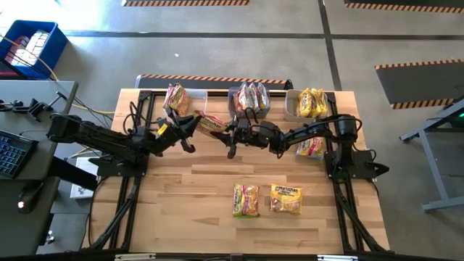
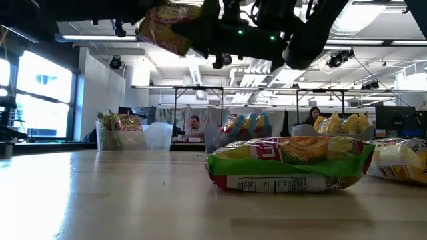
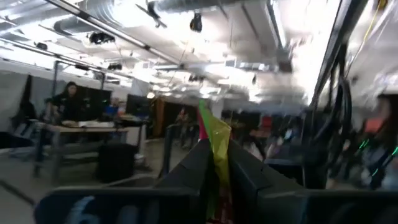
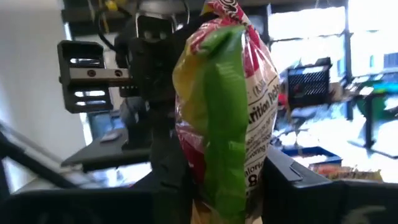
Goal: Sort Maruchan noodles
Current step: Put the left green noodle pack into the transparent bin
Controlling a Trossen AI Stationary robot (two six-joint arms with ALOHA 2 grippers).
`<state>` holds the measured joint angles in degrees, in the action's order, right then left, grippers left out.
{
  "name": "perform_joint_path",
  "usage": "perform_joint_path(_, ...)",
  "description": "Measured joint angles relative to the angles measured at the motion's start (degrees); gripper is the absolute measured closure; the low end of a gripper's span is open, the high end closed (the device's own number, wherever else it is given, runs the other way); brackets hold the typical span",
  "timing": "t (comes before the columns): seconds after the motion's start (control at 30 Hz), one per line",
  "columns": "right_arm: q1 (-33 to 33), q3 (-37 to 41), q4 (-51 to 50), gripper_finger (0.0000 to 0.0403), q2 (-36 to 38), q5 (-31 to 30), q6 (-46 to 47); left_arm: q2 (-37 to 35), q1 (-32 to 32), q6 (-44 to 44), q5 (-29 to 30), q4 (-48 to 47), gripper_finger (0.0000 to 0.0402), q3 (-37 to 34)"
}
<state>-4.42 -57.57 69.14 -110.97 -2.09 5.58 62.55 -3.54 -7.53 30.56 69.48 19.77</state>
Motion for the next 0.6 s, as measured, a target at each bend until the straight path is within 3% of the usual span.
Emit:
perform_joint_path(0.2, -2.4, 1.6, -10.6, 0.0306, 4.2, 6.6, 2.4, -8.0, -1.5, -2.0, 3.3, -18.8, 0.0338, 0.2)
perform_joint_path(0.43, -5.5, 1.7, -32.3, 0.0307, 12.0, 13.0, -1.2, -18.2, -1.8, 11.3, 0.5, -66.3, 0.0313, 10.3)
perform_joint_path(0.6, -7.4, 0.3, -47.2, 0.0308, 15.2, 19.3, -3.2, -16.9, -1.8, 17.3, -5.6, -87.0, 0.029, 18.9)
